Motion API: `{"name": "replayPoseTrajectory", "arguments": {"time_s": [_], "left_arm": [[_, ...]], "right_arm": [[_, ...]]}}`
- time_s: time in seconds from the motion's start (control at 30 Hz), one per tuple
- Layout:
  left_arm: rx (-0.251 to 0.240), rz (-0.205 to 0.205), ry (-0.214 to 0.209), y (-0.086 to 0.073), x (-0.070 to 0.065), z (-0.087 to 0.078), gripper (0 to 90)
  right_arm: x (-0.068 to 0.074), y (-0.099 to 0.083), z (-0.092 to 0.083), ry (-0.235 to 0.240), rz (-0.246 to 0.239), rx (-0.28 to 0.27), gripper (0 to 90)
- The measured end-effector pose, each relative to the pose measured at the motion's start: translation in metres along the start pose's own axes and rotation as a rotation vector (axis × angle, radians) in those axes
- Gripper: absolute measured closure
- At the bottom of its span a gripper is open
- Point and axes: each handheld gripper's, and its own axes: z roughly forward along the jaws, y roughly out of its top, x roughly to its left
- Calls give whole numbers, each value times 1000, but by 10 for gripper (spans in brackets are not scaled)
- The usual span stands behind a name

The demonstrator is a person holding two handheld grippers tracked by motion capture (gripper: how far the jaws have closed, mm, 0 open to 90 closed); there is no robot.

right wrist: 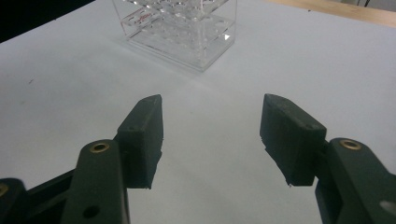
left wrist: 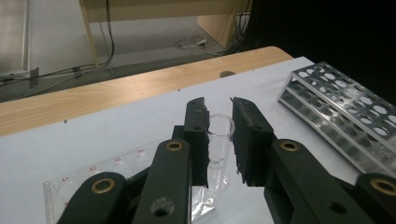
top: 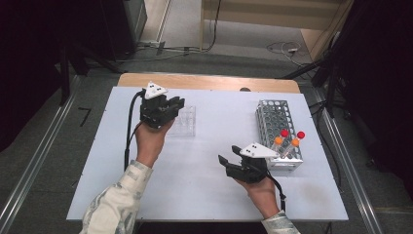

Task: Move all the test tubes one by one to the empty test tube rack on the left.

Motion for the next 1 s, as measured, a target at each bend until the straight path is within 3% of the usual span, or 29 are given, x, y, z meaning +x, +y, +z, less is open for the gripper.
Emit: {"name": "replayPoseTrajectory", "arguments": {"time_s": [0.07,0.17,0.5,0.67,0.83,1.0], "left_arm": [[4,2,13,-1,1,4,772],[7,36,53,-3,1,8,771],[4,34,53,-7,-1,17,771],[8,51,84,-12,-1,20,771],[14,77,97,-22,-4,27,770],[36,70,103,-34,-4,35,770]], "right_arm": [[0,0,0,1,1,-1,377],[0,0,-2,1,1,-2,377],[2,-1,-3,10,-3,-9,377],[2,-1,-5,9,-3,-10,377],[3,-1,-4,10,-4,-8,377],[3,-2,-3,12,-8,-5,377]]}}
